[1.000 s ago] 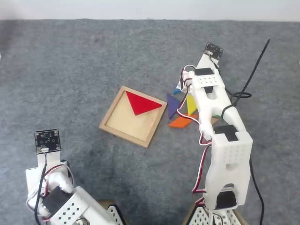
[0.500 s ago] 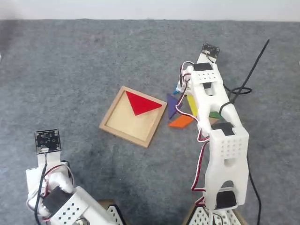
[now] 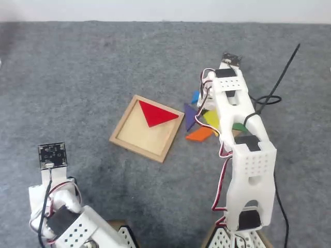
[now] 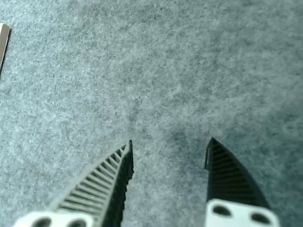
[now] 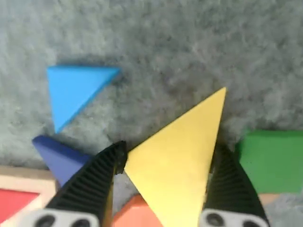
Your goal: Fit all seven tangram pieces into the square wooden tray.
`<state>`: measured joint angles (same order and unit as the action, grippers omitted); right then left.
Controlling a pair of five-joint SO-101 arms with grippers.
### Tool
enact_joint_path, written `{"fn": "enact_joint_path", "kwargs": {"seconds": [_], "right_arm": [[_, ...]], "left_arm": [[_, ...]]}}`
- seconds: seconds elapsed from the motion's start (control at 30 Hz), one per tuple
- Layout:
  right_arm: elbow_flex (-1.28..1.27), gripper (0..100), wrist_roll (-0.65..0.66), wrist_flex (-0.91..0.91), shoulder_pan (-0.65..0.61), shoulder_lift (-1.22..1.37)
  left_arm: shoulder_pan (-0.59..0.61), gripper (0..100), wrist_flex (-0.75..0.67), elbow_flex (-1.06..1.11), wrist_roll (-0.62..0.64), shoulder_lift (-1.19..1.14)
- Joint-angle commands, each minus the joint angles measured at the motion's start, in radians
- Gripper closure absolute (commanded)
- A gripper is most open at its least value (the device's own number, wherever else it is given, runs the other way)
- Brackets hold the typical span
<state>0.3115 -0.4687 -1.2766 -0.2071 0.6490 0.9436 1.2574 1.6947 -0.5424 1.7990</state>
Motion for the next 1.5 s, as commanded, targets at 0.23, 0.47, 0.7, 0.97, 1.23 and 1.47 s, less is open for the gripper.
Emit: {"fn": "enact_joint_path", "kwargs": {"seconds": [0.23,0.47,0.7,0.97,1.23,1.47], "right_arm": [[0.015,86.5,0.097,-0.154,-0.062,-0.251],[0.011,86.1,0.23,-0.272,-0.18,-0.248],[-0.017,71.4,0.325,-0.268,-0.186,-0.242],[-0.129,62.3,0.408,-0.099,-0.179,-0.203],[-0.153,66.7,0.459,-0.015,-0.137,-0.117],[-0.155,66.7,0.459,-0.019,-0.108,-0.097]], "left_arm": [[-0.003,76,0.003,-0.012,-0.009,0.014],[-0.003,76,0.003,-0.012,-0.009,0.014],[-0.003,76,0.003,-0.012,-0.009,0.014],[-0.003,76,0.003,-0.012,-0.009,0.014],[-0.003,76,0.002,-0.012,-0.009,0.014],[-0.003,76,0.0,-0.012,-0.009,0.014]]}}
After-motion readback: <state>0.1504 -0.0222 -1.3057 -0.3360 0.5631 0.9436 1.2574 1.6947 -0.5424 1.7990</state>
